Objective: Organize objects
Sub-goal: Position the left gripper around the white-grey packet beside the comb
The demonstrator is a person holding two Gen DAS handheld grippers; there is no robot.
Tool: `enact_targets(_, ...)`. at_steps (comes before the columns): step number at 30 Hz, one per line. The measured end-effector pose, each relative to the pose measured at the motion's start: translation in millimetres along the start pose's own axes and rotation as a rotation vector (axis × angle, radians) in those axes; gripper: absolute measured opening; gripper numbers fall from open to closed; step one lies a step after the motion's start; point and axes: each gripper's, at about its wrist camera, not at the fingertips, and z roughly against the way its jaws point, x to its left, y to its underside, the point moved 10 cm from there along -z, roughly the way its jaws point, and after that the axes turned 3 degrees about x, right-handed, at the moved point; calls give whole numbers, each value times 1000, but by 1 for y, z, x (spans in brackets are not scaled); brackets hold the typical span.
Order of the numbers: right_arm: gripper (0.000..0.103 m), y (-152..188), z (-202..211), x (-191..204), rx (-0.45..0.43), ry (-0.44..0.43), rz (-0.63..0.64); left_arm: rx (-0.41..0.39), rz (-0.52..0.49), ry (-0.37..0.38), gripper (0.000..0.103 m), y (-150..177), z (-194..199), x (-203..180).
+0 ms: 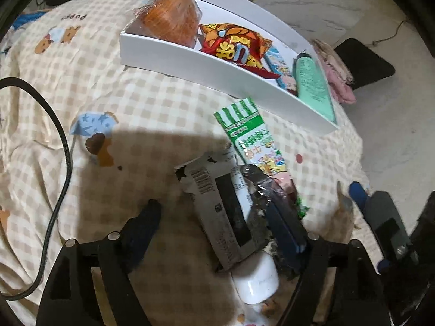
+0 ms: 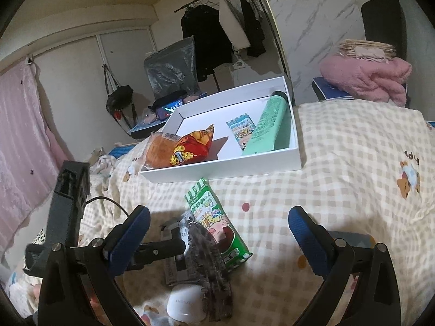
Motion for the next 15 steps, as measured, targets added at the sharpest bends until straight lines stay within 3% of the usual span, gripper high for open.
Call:
enact_targets(12,102,-3,0,-1,-15,12,-2,8,-41,-126,87,3,-15,-7)
enact_targets(15,102,-2,0,-2,-18,17,1,-2,-40,-147,92,3,-19,-7)
